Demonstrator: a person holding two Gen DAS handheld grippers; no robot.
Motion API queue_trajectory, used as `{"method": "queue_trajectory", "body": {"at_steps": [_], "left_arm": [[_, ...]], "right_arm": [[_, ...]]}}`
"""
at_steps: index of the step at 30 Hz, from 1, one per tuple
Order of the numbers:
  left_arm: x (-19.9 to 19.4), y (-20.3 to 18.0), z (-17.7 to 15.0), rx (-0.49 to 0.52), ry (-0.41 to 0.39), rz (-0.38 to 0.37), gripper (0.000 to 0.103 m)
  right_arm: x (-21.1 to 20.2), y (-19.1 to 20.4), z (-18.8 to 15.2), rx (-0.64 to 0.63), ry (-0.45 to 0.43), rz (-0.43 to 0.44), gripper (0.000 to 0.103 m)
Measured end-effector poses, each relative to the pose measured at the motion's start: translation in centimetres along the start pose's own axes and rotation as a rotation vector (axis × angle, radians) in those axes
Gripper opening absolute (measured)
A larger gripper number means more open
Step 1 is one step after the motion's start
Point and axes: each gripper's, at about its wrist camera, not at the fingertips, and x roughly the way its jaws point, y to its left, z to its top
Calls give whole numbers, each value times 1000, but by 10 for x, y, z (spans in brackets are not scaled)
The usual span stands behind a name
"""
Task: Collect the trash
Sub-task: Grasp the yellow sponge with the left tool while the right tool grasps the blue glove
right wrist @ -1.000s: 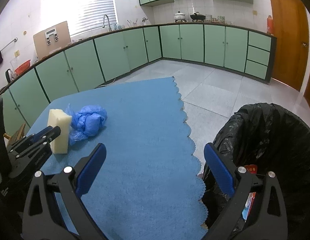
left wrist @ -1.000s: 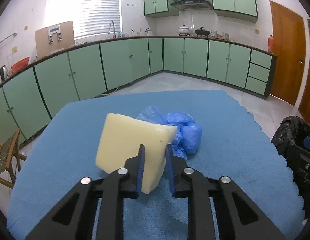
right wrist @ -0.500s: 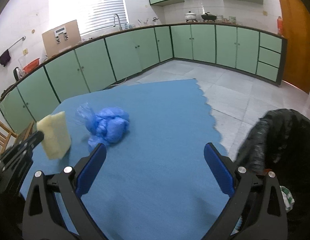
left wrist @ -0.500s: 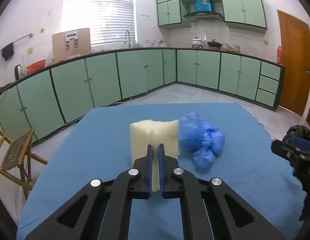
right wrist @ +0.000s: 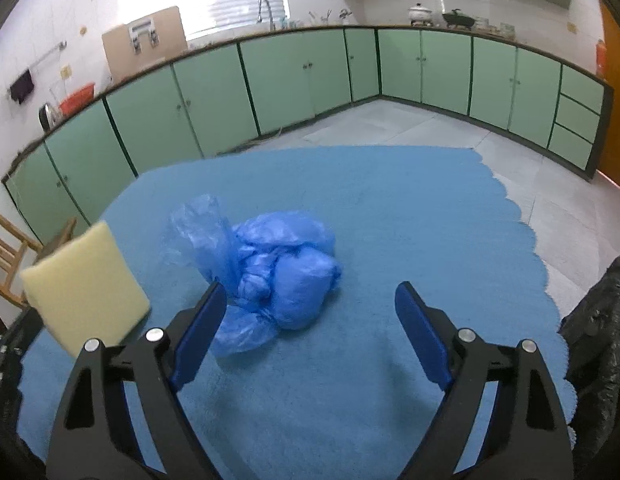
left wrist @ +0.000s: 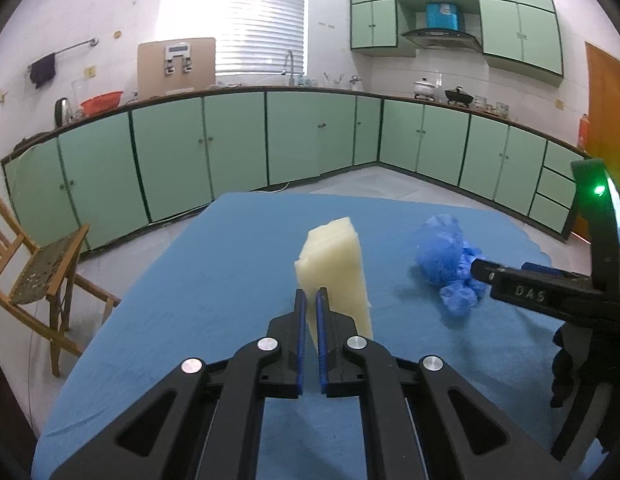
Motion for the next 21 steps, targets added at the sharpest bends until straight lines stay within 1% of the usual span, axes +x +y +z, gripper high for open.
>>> {"method": "queue_trajectory", "body": {"at_steps": [2,3,4,5,6,7,8,12,17,20,21], "left_arm": [[2,3,-1,-12,4,-3,5],[2,4,-1,-14,3,-3,5],[2,2,-1,-13,2,-4,5],[2,2,-1,-14,1,-5,5],[2,0,-1,-14,1,-6,5],[2,1,-2,-16,1,-7,5],[1,2,-3,-20,2,-11,5],[0,0,-4,-28,7,-34,5],[-2,-1,-3,-35,18,-56,6],[-2,-4,-5,-28,29,-74,15],[-2,-6,-5,-24,32,-78,21]], "right_arm": [[9,3,0,-5,38,13,72],[13,5,0,-12,55,23,63],[15,7,1,-16,65,39,52],[17,8,2,-22,74,62,45],[16,9,2,-27,75,69,39],[15,10,2,-34,74,80,23],[14,11,2,-42,80,98,19],[0,11,-5,-53,66,96,19],[-23,2,-15,-18,50,78,19],[-34,-5,-24,-8,54,51,19],[-36,-7,-26,-2,55,47,19]]}}
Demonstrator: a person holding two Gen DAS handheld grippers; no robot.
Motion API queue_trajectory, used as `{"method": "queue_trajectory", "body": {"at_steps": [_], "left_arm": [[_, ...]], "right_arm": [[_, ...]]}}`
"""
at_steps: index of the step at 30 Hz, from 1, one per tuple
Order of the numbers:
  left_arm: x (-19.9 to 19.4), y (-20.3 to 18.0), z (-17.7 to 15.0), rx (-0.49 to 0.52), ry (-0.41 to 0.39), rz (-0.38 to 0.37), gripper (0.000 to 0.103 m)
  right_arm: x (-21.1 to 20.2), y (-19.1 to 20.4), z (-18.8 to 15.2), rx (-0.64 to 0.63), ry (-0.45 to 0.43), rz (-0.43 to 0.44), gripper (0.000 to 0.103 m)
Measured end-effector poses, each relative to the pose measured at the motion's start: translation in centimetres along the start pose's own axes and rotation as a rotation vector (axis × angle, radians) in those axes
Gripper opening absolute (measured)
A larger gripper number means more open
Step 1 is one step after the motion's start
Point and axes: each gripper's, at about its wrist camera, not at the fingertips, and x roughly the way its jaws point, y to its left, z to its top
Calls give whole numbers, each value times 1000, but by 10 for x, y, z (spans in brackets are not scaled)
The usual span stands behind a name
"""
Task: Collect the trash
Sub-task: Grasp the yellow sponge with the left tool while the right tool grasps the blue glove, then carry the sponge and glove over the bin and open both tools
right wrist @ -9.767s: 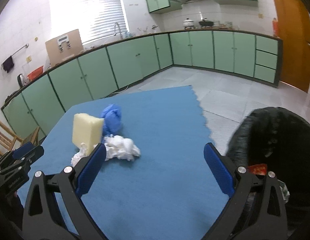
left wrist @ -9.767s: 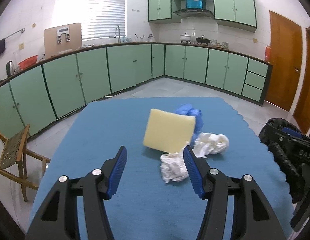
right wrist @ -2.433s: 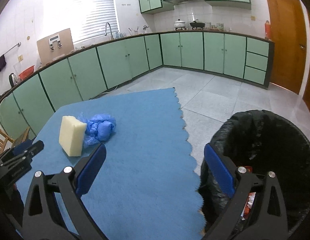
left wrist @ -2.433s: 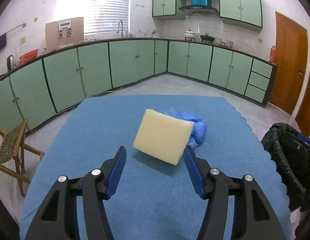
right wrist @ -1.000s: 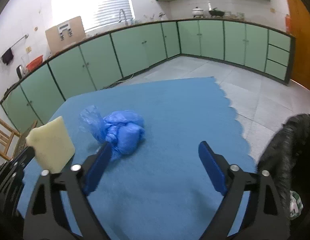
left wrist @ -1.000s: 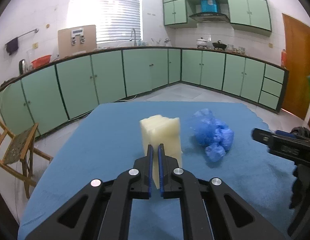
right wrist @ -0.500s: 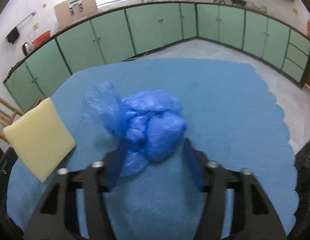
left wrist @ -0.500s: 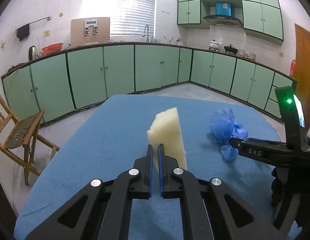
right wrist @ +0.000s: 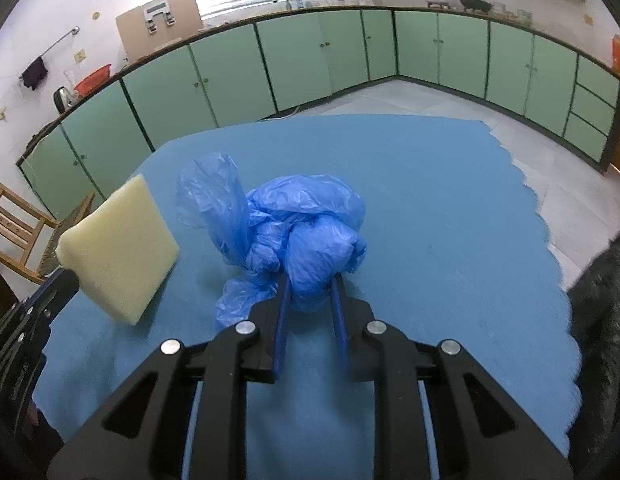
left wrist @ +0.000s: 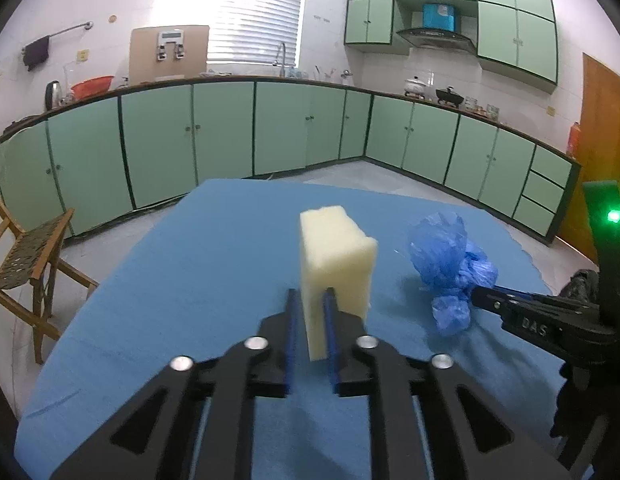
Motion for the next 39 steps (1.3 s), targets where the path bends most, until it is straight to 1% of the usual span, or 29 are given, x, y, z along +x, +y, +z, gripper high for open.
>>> {"method": "queue_trajectory", "body": {"at_steps": [1,2,3,4,6,8,9,10,15,18,23,24,25,26,28,31,39], "left_arm": [[0,-2,-1,2,3,-2,28],[0,-5,-2,4,9,-8,31],[0,-7,-3,3,15,-15,38],[0,-9,-4,3,18,-19,41],[1,-14,-5,12,27,-29,44],[2,-20,-6,22,30,-30,51],[2,-23,-6,27,31,-30,56],[2,-26,-7,32,31,-31,59],[1,-42,-8,55,27,-25,64],[4,-47,-3,47,16,-16,64],[20,-51,4,34,11,28,64],[23,-51,5,31,19,30,62],[26,-50,7,24,22,28,52],[28,-49,8,17,24,26,46],[27,-48,9,5,18,26,40],[20,-44,10,-4,-4,22,37],[-12,-47,16,23,-44,-3,36]], "right_arm": [[-2,-2,-2,5,-1,-5,19],[-4,-7,-3,9,-3,-11,19],[-7,-10,-4,14,-7,-17,19],[-9,-14,-5,19,-9,-22,19],[-13,-19,-6,30,-15,-28,19],[-16,-25,-7,40,-21,-36,19],[-16,-26,-7,44,-23,-38,19],[-17,-29,-7,50,-24,-39,19],[-21,-37,-14,54,-29,-42,19],[-21,-38,-14,50,-30,-46,19],[-25,-36,-13,48,-36,-43,19],[-27,-36,-12,46,-39,-44,19],[-28,-35,-13,43,-41,-45,19],[-29,-34,-13,40,-43,-47,19],[-33,-33,-13,33,-47,-46,19],[-41,-29,-13,25,-60,-44,19],[-73,-26,-12,29,-107,-29,19]]}}
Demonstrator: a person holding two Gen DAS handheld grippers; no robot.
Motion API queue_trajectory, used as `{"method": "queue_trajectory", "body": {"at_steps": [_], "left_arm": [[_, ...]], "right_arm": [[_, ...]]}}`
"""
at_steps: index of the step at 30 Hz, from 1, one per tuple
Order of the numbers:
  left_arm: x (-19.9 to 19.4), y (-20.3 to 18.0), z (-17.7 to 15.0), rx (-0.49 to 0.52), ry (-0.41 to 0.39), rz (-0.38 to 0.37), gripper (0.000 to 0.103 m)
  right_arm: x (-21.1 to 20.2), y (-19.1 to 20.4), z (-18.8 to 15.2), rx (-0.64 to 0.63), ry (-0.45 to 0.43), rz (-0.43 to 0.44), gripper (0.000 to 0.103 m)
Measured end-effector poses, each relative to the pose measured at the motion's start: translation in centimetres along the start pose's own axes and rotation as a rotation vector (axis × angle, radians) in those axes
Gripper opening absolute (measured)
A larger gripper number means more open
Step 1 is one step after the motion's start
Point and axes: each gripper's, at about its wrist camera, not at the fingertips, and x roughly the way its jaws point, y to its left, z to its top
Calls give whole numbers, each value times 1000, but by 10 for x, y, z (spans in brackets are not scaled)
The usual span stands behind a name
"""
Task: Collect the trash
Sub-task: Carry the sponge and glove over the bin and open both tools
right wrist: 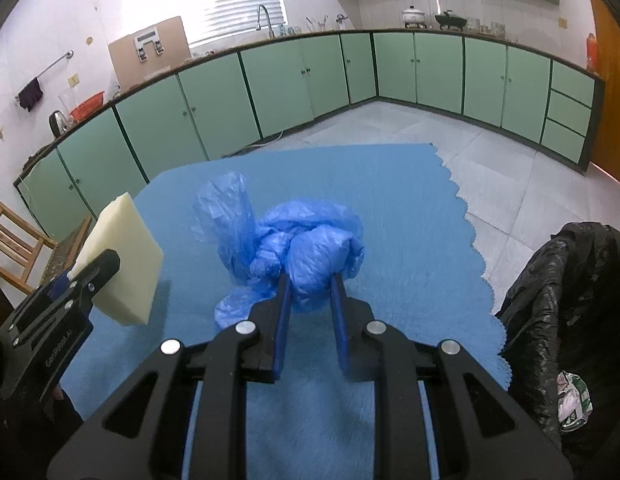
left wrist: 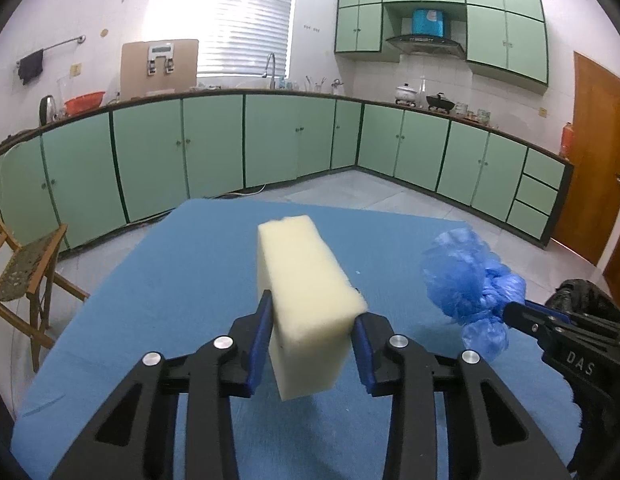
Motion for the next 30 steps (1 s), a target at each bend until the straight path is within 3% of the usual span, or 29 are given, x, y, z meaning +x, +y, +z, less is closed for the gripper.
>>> {"method": "queue_trajectory", "body": {"at_steps": [21,30], "left_arm": [[-89,-46,28,80,-73,-127,36],[-105,-71,31,115,-81,-194,36]], "right_arm": [[-114,-21,-4,30,-159,27,13],[-152,-47,-9,47,-209,-30,13]]}}
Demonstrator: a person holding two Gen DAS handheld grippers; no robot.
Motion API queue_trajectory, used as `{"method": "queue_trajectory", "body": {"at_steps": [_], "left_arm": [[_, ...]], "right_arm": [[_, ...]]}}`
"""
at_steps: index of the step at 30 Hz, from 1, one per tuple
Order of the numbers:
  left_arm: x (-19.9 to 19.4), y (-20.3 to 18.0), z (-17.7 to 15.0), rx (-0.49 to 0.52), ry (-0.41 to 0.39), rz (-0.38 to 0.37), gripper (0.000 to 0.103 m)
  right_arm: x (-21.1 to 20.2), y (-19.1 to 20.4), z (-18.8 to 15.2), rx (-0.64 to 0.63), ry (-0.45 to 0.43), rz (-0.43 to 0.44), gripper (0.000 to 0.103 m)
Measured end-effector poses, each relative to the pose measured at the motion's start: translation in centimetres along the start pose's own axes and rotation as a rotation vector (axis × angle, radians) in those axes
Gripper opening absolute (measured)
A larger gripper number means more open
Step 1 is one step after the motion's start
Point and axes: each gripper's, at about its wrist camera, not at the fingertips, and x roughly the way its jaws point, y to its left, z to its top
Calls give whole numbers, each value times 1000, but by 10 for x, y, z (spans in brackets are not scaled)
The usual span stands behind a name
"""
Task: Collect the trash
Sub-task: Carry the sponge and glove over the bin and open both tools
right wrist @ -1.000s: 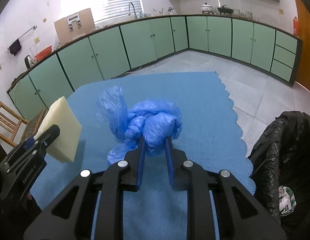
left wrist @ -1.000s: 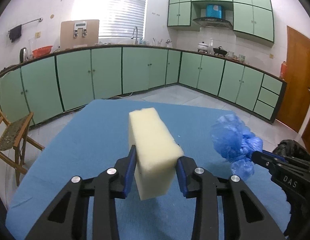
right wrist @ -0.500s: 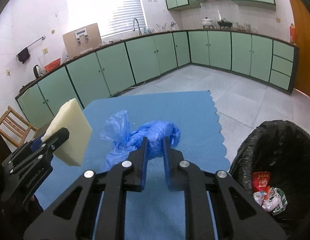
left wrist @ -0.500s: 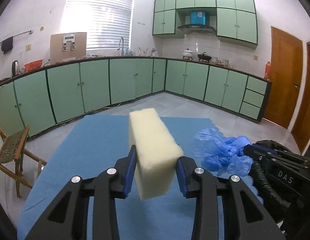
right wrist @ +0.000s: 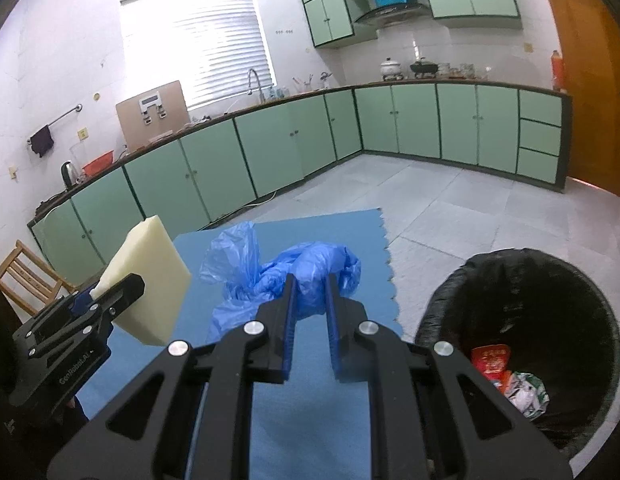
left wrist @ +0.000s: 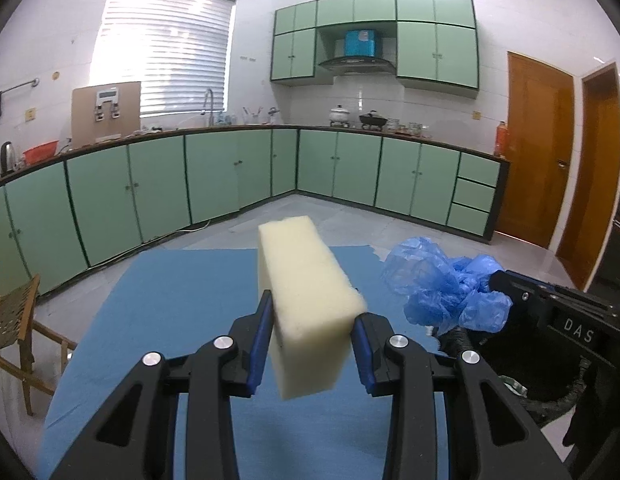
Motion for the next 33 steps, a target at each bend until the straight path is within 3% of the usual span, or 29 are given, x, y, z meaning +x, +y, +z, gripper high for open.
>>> {"method": "queue_trajectory", "body": {"at_steps": [18,33], "left_arm": [[1,-76,3,70,15,-180,36],[37,-186,5,156,11,-364,36]], "right_arm": [[-60,-73,-6,34,-56,-181,13],[-88,-178,-19,114,-76,-356,13]]}}
